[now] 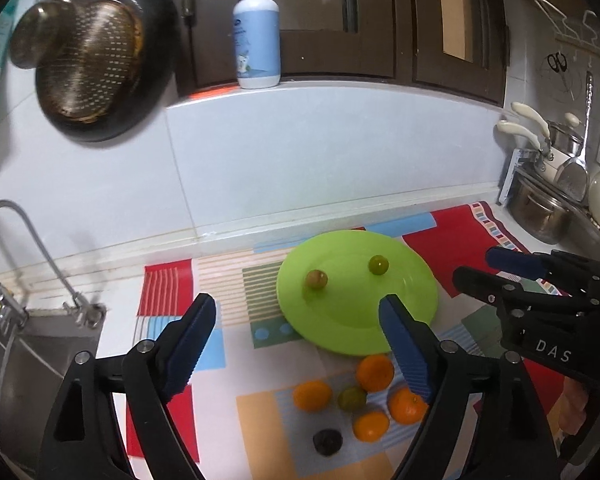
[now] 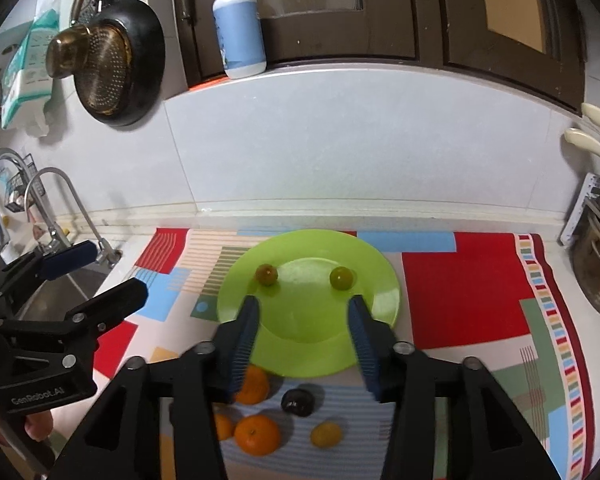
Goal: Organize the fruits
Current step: 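Raise both grippers away from the plate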
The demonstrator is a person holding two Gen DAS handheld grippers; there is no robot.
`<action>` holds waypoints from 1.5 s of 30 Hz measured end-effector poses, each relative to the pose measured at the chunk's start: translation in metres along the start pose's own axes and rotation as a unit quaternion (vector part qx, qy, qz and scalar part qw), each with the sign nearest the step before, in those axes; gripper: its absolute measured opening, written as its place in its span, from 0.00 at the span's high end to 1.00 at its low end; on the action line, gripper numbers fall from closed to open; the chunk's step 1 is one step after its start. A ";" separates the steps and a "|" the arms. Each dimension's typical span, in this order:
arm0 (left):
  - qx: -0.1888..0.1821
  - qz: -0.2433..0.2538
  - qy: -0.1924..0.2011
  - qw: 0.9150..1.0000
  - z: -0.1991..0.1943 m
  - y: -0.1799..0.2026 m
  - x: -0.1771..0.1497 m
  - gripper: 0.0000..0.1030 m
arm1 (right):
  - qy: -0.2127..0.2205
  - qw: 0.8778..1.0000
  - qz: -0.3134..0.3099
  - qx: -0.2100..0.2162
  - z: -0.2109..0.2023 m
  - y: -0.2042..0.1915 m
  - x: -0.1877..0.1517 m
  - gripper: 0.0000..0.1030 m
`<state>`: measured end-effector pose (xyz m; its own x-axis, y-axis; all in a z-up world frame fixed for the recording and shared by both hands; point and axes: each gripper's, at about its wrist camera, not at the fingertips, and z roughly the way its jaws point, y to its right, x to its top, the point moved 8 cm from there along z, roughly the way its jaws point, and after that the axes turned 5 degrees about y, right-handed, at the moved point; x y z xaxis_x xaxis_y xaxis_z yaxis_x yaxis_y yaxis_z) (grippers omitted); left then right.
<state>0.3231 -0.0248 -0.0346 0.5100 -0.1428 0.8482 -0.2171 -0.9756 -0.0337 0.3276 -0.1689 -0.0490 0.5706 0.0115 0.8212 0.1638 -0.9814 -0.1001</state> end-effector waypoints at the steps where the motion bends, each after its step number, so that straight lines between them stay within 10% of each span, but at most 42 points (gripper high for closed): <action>1: 0.005 -0.001 0.000 1.000 -0.004 0.000 -0.003 0.16 | 0.000 1.000 -0.001 -0.002 -0.003 0.000 -0.002 0.52; 22: 0.039 -0.004 0.002 0.999 -0.051 -0.007 -0.049 0.15 | 0.005 1.000 -0.013 -0.027 -0.044 -0.006 -0.042 0.52; 45: 0.036 0.035 -0.048 0.998 -0.018 0.002 -0.114 0.15 | -0.052 0.997 -0.032 -0.046 -0.017 0.001 -0.100 0.52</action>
<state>0.2496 -0.0073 -0.1213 0.5741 -0.2222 0.7881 -0.1956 -0.9718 -0.1315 0.2569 -0.1738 -0.1222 0.6417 0.0905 0.7616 0.1305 -0.9914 0.0079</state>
